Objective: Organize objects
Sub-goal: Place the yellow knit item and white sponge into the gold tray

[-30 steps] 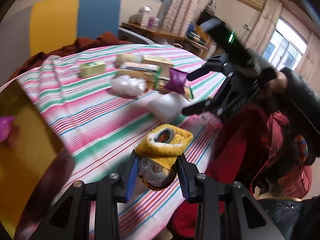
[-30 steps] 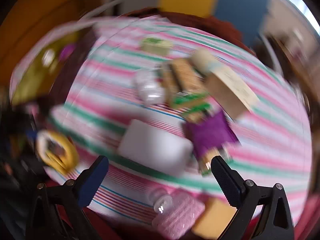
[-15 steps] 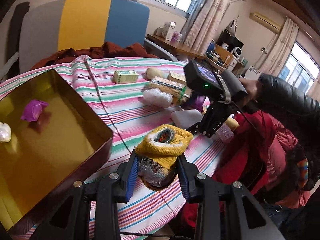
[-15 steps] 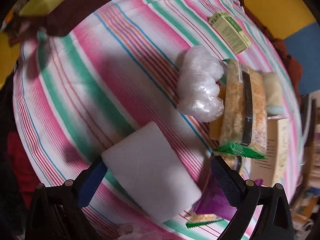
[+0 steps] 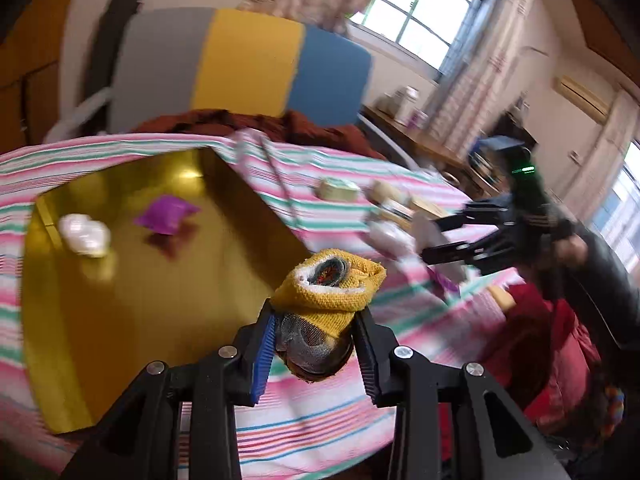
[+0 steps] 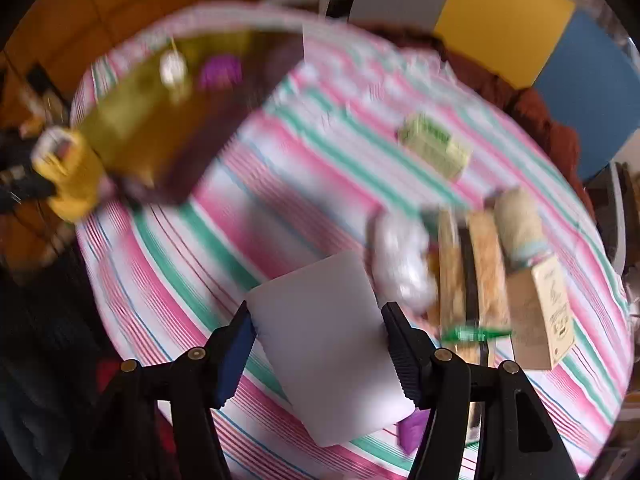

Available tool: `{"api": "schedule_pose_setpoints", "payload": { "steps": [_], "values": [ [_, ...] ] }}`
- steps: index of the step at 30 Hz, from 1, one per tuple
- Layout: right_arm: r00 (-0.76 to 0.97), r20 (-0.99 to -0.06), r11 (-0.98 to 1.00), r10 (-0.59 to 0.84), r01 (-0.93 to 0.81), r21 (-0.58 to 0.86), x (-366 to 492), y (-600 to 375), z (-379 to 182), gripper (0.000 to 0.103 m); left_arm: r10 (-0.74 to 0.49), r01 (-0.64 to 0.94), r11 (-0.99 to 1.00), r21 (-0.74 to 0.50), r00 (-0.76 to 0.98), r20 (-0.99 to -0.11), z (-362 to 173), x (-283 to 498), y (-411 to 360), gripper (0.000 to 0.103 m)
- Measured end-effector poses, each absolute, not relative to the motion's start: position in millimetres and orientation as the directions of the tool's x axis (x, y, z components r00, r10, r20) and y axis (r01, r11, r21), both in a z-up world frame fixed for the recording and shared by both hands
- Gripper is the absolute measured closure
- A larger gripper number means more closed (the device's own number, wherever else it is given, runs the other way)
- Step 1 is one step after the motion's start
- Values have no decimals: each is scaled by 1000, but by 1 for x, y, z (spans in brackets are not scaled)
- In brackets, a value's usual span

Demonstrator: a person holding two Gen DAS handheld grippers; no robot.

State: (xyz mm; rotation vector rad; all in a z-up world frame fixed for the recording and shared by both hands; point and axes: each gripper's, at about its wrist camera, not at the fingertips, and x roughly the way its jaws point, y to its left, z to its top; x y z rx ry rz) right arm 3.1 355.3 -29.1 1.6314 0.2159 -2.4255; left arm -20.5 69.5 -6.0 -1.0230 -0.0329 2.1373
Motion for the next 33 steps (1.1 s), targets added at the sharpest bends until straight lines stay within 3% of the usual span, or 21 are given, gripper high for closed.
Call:
{"api": "schedule_pose_setpoints", "payload": {
  "steps": [5, 8, 12, 14, 16, 17, 22, 33],
  "values": [
    [-511, -834, -974, -208, 186, 129, -15, 332, 11, 38, 532, -494, -825, -276, -514, -672, -5, -41, 34, 66],
    [-560, -780, -959, -281, 191, 209, -36, 300, 21, 38, 435, -386, -891, -238, -577, -692, -9, -53, 9, 60],
    [-566, -744, -934, -356, 186, 305, -60, 260, 17, 36, 353, -289, -933, -215, -612, -708, -14, -61, -16, 43],
    [-552, -730, -911, -403, 170, 375, -72, 241, 15, 25, 303, -244, -951, -188, -634, -712, -16, -62, -24, 34],
    [-541, -709, -883, -452, 158, 442, -85, 224, 7, 6, 289, -209, -957, -200, -639, -713, -18, -63, -36, 34],
    [-540, -704, -877, -460, 154, 455, -82, 218, 11, 4, 291, -194, -957, -217, -638, -713, -19, -64, -42, 34],
    [-527, -712, -876, -465, 154, 458, -80, 196, 4, 4, 281, -169, -959, -226, -660, -696, -16, -59, -51, 34],
    [-623, -734, -956, -268, 79, 282, -32, 209, 9, 2, 308, -249, -950, -187, -659, -686, -2, -44, -16, 34]
  ]
}}
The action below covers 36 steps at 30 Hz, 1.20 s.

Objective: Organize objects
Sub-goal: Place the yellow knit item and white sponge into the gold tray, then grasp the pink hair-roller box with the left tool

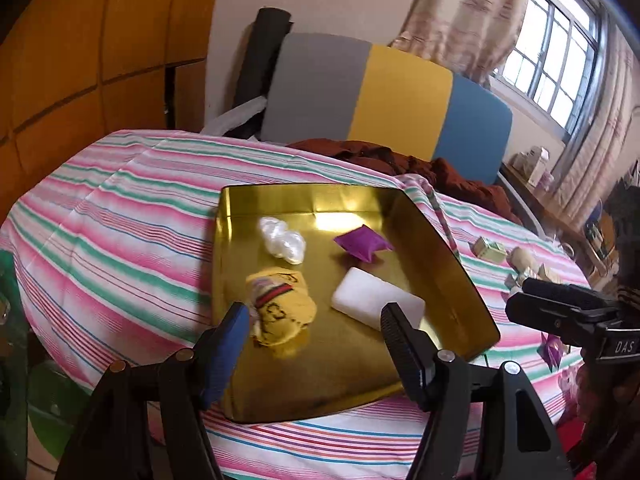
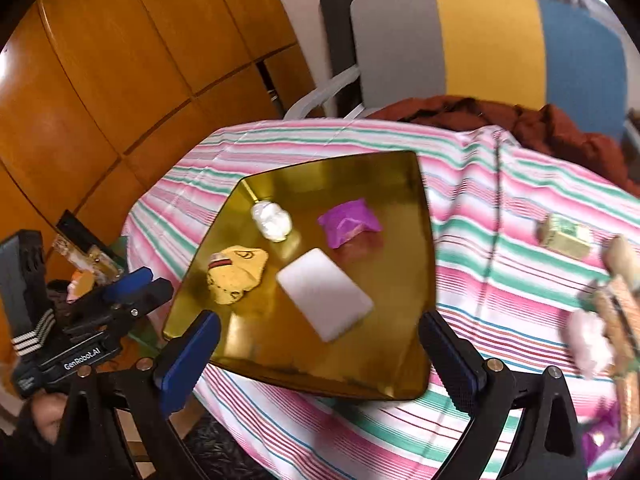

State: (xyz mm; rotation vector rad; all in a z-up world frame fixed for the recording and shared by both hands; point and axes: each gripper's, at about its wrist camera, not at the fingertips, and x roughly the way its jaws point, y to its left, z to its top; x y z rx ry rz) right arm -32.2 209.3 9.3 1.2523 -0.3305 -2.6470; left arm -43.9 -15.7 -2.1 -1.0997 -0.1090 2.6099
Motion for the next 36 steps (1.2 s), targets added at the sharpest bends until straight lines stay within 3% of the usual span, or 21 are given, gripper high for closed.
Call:
{"api": "schedule_pose_setpoints", "payload": {
  "steps": [26, 36],
  "values": [
    [-651, -759, -952, 16, -241, 188, 62, 332, 12, 1, 510, -574, -802, -163, -517, -687, 4, -8, 87, 34],
    [-575, -791, -838, 209, -522, 159, 149, 452, 35, 1, 652, -776, -585, -236, -277, -706, -3, 10, 172, 35]
  ]
}}
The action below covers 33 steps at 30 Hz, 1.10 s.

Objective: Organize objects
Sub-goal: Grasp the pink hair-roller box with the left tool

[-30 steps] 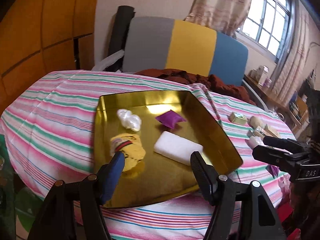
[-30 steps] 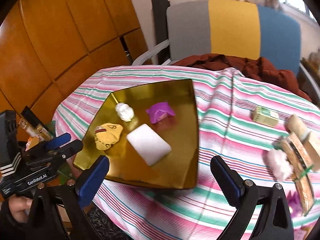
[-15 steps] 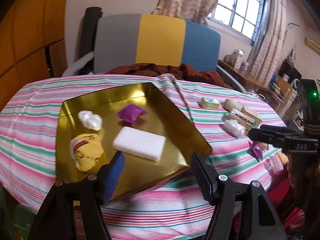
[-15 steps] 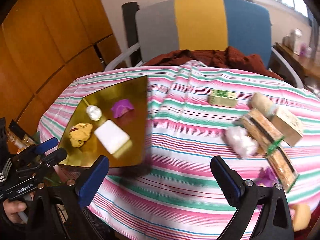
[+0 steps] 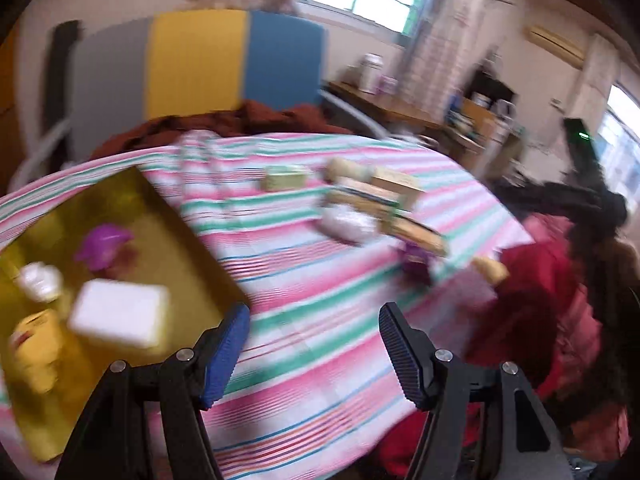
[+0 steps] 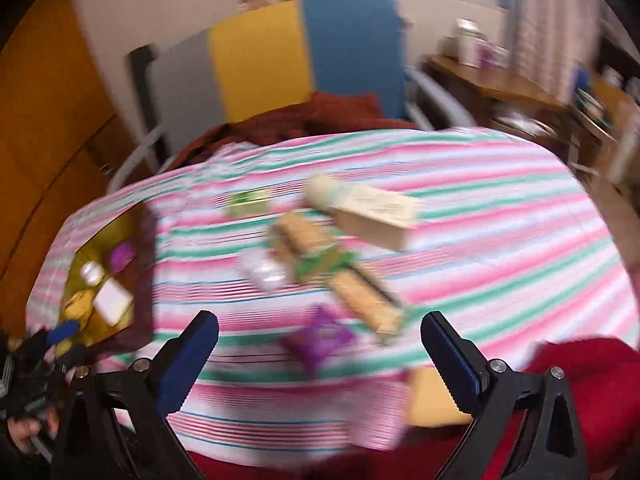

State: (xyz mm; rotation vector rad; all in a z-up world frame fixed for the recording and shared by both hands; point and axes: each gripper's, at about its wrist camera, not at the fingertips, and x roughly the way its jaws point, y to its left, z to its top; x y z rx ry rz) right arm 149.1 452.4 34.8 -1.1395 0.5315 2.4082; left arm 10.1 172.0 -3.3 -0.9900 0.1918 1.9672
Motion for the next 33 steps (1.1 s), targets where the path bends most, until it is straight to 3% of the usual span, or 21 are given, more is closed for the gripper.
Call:
{"api": "schedule_pose_setpoints", "payload": {
  "steps": [7, 12, 17, 33],
  "values": [
    [-469, -841, -745, 269, -655, 127, 186, 506, 20, 1, 708, -905, -335, -261, -59, -704, -10, 43, 259, 36],
    [-437, -874, -757, 213, -639, 135, 187, 518, 4, 1, 706, -991, -81, -102, 15, -708, -19, 86, 316, 36],
    [-400, -904, -788, 148, -600, 137, 180, 529, -6, 1, 648, -994, 110, -26, 91, -756, -38, 102, 361, 35],
    [-378, -925, -796, 35, -570, 203, 178, 554, -39, 1, 483, -934, 353, -58, 235, -843, -83, 100, 436, 34]
  ]
}}
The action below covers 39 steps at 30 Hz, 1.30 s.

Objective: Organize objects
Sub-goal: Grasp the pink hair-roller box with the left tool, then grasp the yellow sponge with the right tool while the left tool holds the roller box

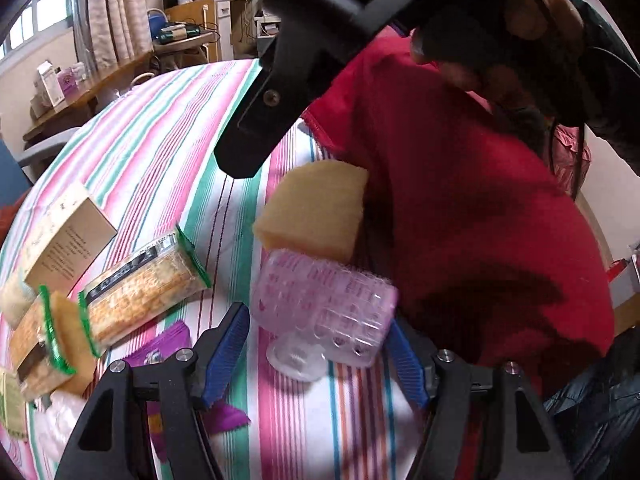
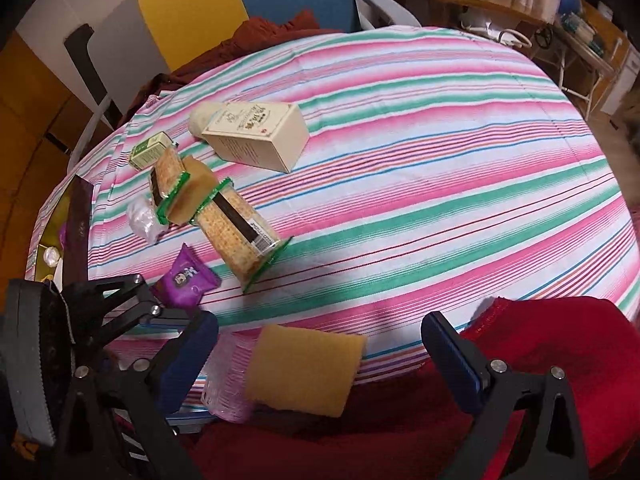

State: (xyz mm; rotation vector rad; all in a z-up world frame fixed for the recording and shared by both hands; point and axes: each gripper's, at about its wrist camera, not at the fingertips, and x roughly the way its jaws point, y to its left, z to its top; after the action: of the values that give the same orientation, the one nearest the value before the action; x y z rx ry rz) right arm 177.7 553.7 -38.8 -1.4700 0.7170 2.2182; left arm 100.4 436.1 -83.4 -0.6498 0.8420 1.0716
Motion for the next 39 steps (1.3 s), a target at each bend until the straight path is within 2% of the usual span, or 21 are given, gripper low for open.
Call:
{"api": "schedule_pose_setpoints", "payload": {
  "steps": [10, 15, 19, 23, 24, 28, 30, 31, 34, 37, 39],
  "values": [
    [-327, -945, -812, 2, -552, 189, 164, 561, -49, 1, 486, -923, 324, -206, 349, -801, -91, 90, 454, 35],
    [-260, -965, -831, -17, -534, 159, 159, 563, -55, 1, 529, -944, 238, -229, 324, -785, -88, 81, 438, 35],
    [-201, -979, -845, -26, -519, 129, 156, 558, -62, 2, 563, -961, 172, -216, 276, -779, -84, 84, 422, 36],
    [-161, -986, -859, -44, -498, 120, 147, 550, -72, 20, 578, -971, 131, -198, 238, -781, -88, 89, 410, 37],
    [-156, -987, -858, -44, -500, 117, 146, 550, -73, 21, 585, -973, 122, -196, 230, -778, -88, 89, 407, 37],
    [-132, -985, -863, -111, -479, 161, 140, 545, -80, 21, 595, -978, 106, -181, 208, -776, -87, 92, 402, 37],
    [-124, -983, -856, -136, -485, 179, 139, 545, -82, 18, 598, -979, 103, -176, 202, -775, -86, 93, 402, 36],
    [-121, -981, -850, -153, -490, 193, 139, 546, -83, 14, 601, -981, 101, -167, 194, -775, -86, 93, 403, 36],
    [-105, -978, -846, -179, -490, 208, 137, 546, -87, 12, 596, -983, 105, -153, 186, -781, -86, 95, 408, 36],
    [-96, -979, -851, -181, -484, 205, 136, 547, -89, 14, 597, -982, 103, -161, 190, -779, -86, 93, 411, 36],
    [-102, -976, -858, -192, -466, 217, 136, 546, -90, 21, 600, -981, 98, -167, 192, -777, -85, 92, 410, 37]
  ]
}}
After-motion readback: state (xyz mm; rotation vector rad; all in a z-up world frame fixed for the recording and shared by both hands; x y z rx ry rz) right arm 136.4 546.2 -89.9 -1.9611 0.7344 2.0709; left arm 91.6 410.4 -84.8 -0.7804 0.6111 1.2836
